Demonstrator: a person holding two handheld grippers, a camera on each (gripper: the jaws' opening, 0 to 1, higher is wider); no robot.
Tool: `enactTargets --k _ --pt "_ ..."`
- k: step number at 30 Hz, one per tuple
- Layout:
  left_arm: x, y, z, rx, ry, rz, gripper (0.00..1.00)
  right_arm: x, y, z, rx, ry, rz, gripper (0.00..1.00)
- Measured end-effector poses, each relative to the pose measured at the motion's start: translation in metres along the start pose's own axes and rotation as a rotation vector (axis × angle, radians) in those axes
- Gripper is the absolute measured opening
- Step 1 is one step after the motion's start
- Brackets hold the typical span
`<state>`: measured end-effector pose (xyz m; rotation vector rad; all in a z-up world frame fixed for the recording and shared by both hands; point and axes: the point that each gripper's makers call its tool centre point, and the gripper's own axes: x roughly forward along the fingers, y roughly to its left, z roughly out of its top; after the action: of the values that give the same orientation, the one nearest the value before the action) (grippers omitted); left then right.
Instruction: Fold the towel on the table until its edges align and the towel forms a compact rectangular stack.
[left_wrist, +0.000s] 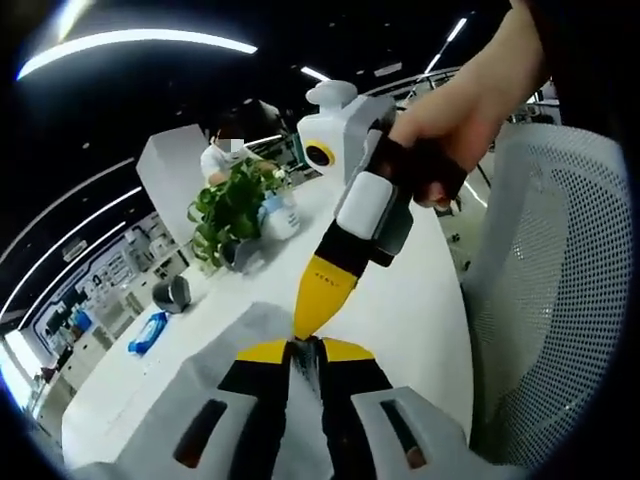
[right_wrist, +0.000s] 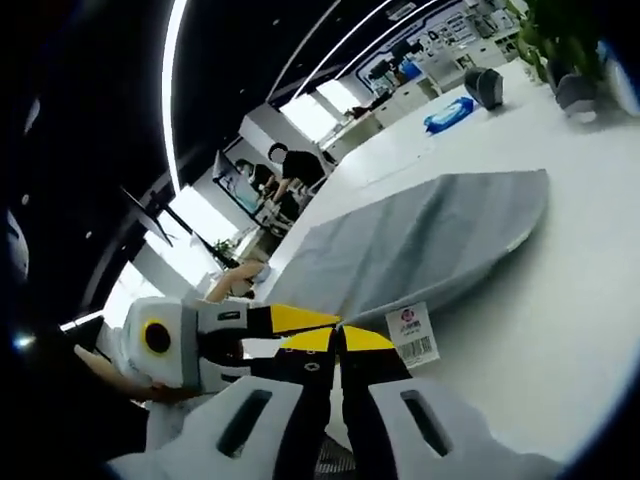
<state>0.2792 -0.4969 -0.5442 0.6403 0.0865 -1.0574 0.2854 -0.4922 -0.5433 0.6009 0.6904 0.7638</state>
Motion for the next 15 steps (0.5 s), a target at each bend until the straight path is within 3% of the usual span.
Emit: enactTargets --k 4,7,9,12,15 --pt "0.0 0.0 -0.002 0.001 0.022 -0.006 0.09 0.002 -0.002 -0.001 0.034 0.011 0.021 0.0" --pt "-0.001 0.004 -0.004 -0.056 0.026 0.001 0.06 0.001 0.001 0.003 0.007 0.016 0.048 0.04" --pt "-0.003 0.007 -0.011 -0.096 0.049 0.003 0.06 -0.007 -0.005 0.018 -0.012 -0.03 0.035 0.08" --pt "-0.006 0.012 -0.013 -0.09 0.056 0.011 0.06 -0.021 -0.032 0.045 -0.084 -0.051 -0.049 0.09" --pt "-0.007 0.017 -0.011 -0.127 0.044 0.021 0.06 -0.036 -0.062 0.079 -0.133 -0.073 -0.145 0.19"
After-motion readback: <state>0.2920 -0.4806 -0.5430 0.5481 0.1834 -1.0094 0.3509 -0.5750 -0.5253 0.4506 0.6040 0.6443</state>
